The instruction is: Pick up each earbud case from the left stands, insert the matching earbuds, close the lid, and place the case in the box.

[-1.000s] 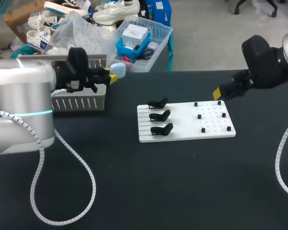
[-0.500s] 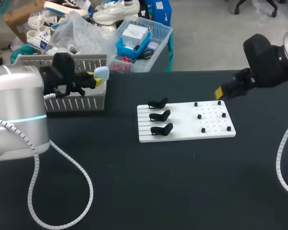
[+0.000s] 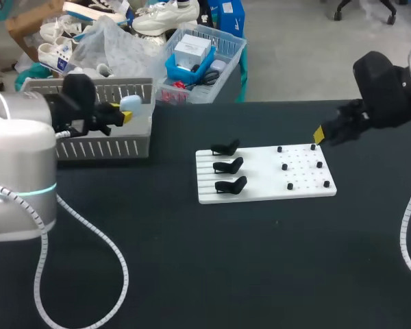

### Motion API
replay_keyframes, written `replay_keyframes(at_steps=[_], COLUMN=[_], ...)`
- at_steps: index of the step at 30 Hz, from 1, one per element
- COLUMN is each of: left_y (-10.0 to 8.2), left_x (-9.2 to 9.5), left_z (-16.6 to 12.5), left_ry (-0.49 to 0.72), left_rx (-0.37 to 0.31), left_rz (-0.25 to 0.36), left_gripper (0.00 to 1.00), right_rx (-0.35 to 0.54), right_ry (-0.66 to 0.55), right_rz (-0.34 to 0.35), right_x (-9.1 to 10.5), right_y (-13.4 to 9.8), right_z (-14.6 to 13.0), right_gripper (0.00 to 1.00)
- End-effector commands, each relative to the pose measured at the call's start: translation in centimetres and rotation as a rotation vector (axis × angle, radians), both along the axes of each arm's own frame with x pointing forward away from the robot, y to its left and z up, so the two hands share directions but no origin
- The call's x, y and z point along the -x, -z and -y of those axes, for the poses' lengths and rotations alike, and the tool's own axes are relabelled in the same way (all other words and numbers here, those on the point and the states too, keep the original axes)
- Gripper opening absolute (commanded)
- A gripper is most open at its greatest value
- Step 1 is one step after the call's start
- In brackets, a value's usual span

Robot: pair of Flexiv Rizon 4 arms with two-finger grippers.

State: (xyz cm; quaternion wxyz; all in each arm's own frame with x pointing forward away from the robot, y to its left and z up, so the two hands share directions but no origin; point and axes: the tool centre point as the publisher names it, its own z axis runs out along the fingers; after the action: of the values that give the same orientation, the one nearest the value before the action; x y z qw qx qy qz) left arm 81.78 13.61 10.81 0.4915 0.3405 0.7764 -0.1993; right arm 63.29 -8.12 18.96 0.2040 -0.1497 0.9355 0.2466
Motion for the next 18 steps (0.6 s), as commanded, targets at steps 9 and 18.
replay_keyframes(at_steps=[9, 18], left_y=[1.1, 1.0], left_x=[-3.7, -6.0], left_z=[-1.0, -2.3], left_ry=[0.035, 0.028], left_rx=[-0.002, -0.028], left_rz=[-0.013, -0.033], left_gripper=[0.0, 0.0], right_rx=[0.017, 0.018], right_ry=[0.04, 0.058], right_rz=[-0.001, -0.02], right_x=[-0.4, -0.9], right_y=[-0.2, 0.4], right_z=[-0.5, -0.5], right_gripper=[0.4, 0.39])
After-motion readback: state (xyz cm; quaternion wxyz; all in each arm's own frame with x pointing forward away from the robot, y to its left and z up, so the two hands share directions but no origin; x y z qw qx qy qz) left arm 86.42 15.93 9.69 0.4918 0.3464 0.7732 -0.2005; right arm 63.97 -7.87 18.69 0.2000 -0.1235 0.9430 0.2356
